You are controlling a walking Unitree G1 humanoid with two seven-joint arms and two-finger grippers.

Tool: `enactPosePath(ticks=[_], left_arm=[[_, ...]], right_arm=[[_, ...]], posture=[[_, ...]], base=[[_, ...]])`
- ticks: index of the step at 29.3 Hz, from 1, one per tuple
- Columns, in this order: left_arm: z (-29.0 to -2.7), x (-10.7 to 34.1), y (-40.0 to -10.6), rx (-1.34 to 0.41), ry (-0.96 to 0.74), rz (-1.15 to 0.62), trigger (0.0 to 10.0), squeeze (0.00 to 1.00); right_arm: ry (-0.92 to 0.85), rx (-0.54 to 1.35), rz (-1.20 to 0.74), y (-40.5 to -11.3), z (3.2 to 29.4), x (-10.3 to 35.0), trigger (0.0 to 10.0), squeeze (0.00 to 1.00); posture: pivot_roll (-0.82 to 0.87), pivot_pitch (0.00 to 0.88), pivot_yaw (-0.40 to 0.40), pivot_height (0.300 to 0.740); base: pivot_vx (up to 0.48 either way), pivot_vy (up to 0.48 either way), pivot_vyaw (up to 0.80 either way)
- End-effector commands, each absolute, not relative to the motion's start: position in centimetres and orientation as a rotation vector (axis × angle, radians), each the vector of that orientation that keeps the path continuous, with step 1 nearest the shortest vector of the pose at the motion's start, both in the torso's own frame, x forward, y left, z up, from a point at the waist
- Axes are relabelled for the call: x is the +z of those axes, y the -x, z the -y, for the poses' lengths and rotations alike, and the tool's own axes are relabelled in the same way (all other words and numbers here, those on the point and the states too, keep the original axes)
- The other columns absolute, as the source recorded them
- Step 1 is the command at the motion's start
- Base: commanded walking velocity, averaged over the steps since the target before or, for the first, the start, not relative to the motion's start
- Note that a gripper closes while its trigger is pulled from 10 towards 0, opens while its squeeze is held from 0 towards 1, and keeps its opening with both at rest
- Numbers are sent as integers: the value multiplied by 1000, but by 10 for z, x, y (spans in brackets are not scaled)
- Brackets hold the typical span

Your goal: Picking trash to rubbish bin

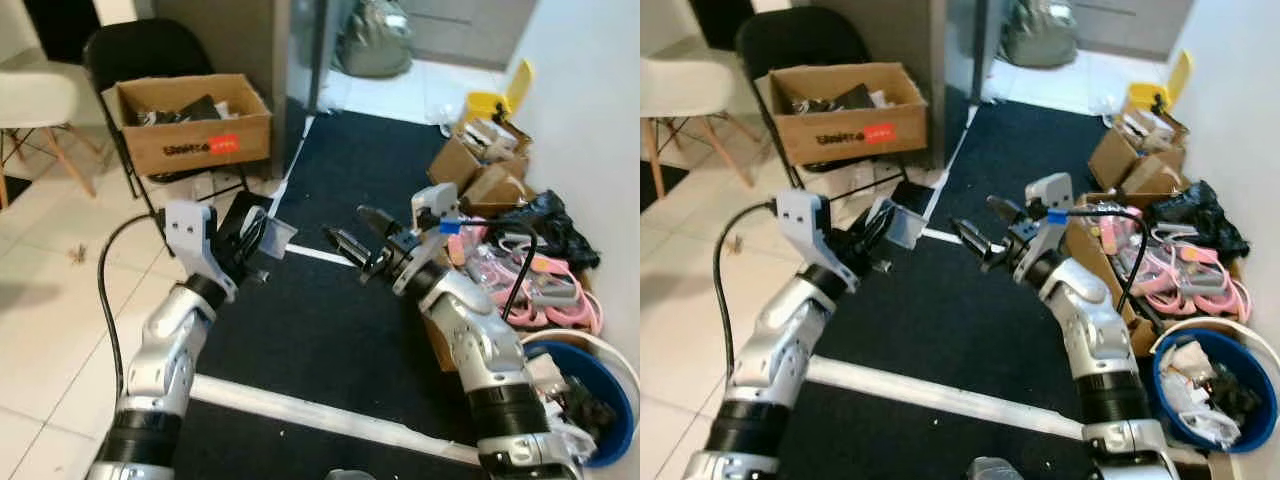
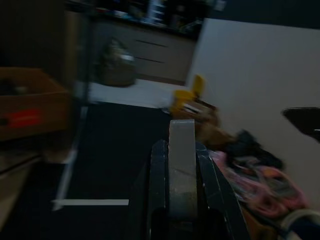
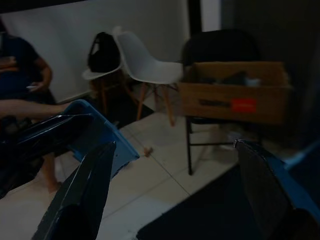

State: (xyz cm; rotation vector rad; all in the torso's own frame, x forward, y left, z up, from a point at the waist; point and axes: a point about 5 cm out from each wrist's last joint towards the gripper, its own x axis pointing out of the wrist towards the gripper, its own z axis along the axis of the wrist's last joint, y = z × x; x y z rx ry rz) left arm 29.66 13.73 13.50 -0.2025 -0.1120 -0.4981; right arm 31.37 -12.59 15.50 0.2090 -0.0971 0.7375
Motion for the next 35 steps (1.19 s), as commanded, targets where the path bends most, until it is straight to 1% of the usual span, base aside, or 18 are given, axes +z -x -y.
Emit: enactPosePath(ticks=[1, 35], left_arm=[[-140, 134, -296, -496, 204, 108, 10000, 0], [-142, 133, -297, -506, 199, 110, 10000, 0]], right_arm=[[-214, 747, 82, -312, 122, 151, 10000, 0], [-197, 725, 101, -313, 123, 153, 10000, 0]], posture=[[8, 0, -40, 740], [8, 0, -36, 740]], base=[[382, 0, 0], [393, 0, 0]])
